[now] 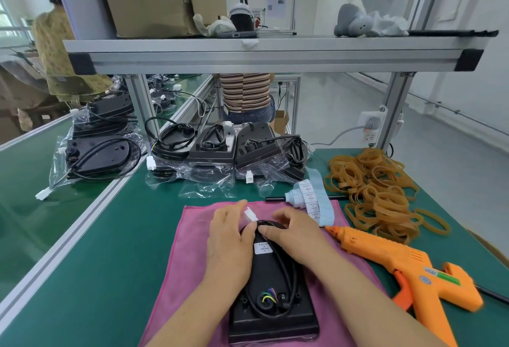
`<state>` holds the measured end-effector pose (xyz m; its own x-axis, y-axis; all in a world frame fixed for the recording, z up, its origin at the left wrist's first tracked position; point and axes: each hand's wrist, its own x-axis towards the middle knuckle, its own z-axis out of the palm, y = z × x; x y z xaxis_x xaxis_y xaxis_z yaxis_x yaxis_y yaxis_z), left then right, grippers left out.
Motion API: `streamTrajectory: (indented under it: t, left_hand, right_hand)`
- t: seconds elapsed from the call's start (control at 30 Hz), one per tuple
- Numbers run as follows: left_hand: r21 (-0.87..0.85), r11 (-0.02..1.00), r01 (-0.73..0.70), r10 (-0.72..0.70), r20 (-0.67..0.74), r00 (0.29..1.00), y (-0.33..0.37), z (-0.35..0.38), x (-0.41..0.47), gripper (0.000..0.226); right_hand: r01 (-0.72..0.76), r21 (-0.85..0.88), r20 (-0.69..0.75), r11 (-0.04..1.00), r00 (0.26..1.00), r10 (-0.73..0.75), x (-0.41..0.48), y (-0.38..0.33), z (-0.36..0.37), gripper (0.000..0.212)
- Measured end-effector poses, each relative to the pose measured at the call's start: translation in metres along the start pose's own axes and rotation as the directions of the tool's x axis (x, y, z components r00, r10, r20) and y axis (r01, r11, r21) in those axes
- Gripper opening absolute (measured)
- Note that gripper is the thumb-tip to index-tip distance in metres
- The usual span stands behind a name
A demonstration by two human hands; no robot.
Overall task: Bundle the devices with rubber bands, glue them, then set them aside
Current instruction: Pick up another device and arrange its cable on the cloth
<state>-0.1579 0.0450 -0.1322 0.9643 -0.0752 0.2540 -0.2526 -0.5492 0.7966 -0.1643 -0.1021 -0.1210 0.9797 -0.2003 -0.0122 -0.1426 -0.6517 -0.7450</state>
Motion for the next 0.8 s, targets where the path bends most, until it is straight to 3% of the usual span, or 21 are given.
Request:
streamTrajectory:
  t: [0.03, 0.1, 0.17, 0.23, 0.33, 0.47, 0.6, 0.7, 0.8]
  left_hand:
    - [-0.032, 0.997, 0.069, -0.067, 0.036, 0.997, -0.001, 0.0, 0.002, 0.041]
    - [-0.004, 0.99, 0.141, -0.139, 0.116, 0.983, 0.002, -0.003, 0.004, 0.022]
    - [0.043, 0.988, 0.148, -0.153, 0.163, 0.975, 0.002, -0.004, 0.006, 0.047]
    - [0.076, 0.99, 0.115, -0.126, 0.159, 0.979, 0.0, -0.006, 0.008, 0.05]
    - [0.084, 0.995, 0.052, -0.067, 0.193, 0.979, -0.003, -0.008, 0.011, 0.045]
    - [-0.023, 0.997, 0.077, -0.073, 0.127, 0.989, -0.005, -0.008, 0.01, 0.027]
    - [0.139, 0.99, 0.015, -0.032, 0.125, 0.992, -0.005, -0.007, 0.01, 0.03]
    - [0.267, 0.959, -0.098, 0.094, 0.03, 0.995, -0.003, -0.006, 0.009, 0.023]
    - [0.339, 0.913, -0.225, 0.185, 0.148, 0.972, -0.004, -0.005, 0.016, 0.036]
  right_hand:
    - [-0.008, -0.052, 0.047, 0.999, 0.999, 0.011, 0.0, 0.001, -0.001, 0.03]
    - [0.01, -0.141, 0.081, 0.99, 0.997, 0.001, 0.0, 0.001, -0.003, 0.038]
    - [0.088, -0.199, 0.035, 0.976, 0.996, -0.082, 0.001, 0.001, -0.004, 0.045]
    - [0.153, -0.238, -0.006, 0.959, 0.987, -0.159, 0.002, 0.0, -0.005, 0.045]
    - [0.15, -0.225, 0.03, 0.963, 0.989, -0.147, 0.002, -0.003, -0.006, 0.04]
    - [0.157, -0.136, 0.017, 0.978, 0.988, -0.156, 0.001, -0.004, -0.007, 0.024]
    - [0.159, -0.014, -0.003, 0.987, 0.987, -0.159, 0.003, -0.003, -0.004, 0.015]
    - [0.166, -0.005, 0.001, 0.986, 0.986, -0.166, 0.004, 0.0, -0.002, 0.015]
    - [0.188, -0.004, -0.004, 0.982, 0.982, -0.188, 0.005, 0.003, 0.0, 0.017]
